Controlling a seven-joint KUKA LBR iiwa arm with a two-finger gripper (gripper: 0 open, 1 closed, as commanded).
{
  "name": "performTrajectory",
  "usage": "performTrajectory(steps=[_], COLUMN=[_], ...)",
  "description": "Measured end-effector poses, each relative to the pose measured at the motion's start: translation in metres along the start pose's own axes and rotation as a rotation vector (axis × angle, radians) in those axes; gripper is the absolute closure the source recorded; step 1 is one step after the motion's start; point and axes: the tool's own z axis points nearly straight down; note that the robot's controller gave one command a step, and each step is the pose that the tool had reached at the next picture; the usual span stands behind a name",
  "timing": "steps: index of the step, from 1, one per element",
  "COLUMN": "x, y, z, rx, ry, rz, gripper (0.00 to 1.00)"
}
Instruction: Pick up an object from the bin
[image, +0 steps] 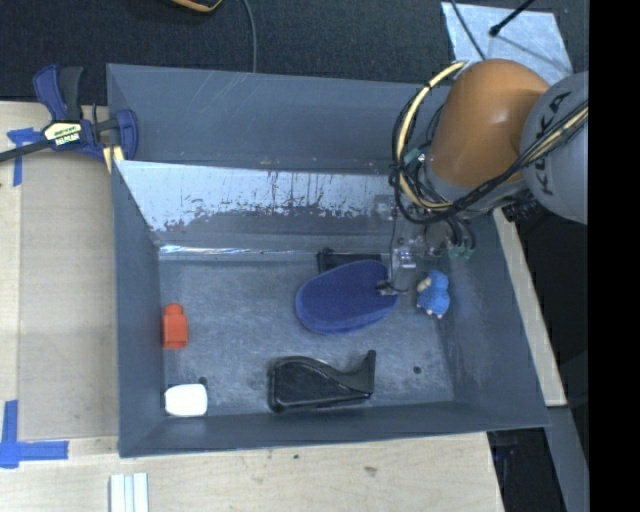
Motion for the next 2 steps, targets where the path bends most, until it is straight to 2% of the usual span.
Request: performTrajectory(steps=[1,2], x=[0.003,-0.0027], y=[0.0179,0.0165], z=[0.0998,0.0938], rx=[0.001,0.001], ry=[0.013,-0.011], rz=[0.188,0.188], gripper=[0.0,1.0])
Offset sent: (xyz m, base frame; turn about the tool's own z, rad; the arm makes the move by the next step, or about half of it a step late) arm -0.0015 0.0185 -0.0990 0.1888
